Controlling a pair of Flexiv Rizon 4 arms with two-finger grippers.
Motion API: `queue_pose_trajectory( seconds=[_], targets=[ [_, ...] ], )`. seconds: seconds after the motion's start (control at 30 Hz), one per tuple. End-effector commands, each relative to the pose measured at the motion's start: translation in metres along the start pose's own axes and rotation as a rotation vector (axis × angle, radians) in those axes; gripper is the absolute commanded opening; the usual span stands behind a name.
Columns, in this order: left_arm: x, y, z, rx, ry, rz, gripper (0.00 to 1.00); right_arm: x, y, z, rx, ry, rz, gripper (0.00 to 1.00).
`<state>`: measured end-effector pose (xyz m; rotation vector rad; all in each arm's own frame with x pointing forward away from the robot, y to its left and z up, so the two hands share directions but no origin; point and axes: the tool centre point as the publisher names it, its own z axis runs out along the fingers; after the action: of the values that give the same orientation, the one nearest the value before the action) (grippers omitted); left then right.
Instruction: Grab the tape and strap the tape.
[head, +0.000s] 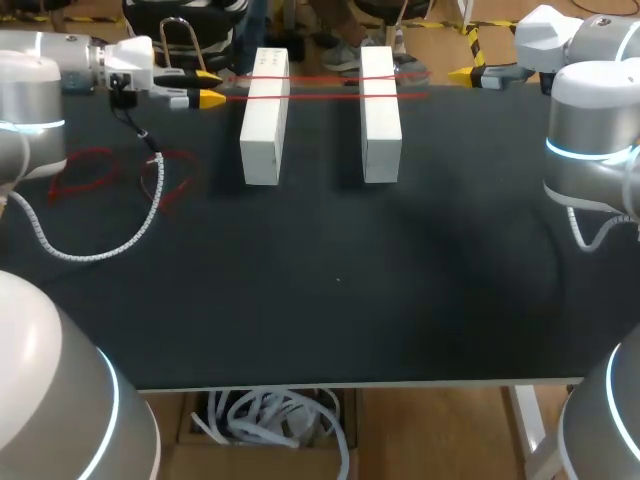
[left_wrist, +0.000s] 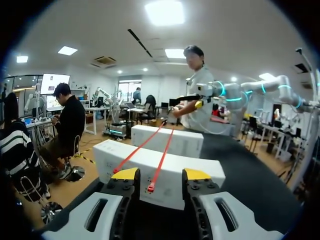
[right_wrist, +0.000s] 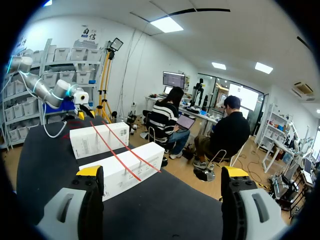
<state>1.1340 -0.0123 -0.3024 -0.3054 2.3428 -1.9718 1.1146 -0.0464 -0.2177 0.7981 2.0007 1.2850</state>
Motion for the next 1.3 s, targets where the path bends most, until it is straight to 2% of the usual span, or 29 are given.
queue_pose_trajectory(
  seconds=[0.03, 0.47, 0.8, 1.3],
  targets=[
    [-0.008, 0.005, 0.002, 0.010, 0.062, -0.003, 0.35, 0.000, 0.000, -0.001, 0.000, 0.002, 0.000, 1.00],
    [-0.007, 0.013, 0.006, 0.021, 0.073, -0.005, 0.33, 0.000, 0.000, -0.001, 0.000, 0.002, 0.000, 1.00],
    [-0.013, 0.019, 0.002, 0.041, 0.048, -0.033, 0.33, 0.000, 0.000, -0.001, 0.000, 0.002, 0.000, 1.00],
    [-0.009, 0.022, 0.000, 0.034, 0.065, -0.003, 0.31, 0.000, 0.000, -0.001, 0.000, 0.002, 0.000, 1.00]
  ],
)
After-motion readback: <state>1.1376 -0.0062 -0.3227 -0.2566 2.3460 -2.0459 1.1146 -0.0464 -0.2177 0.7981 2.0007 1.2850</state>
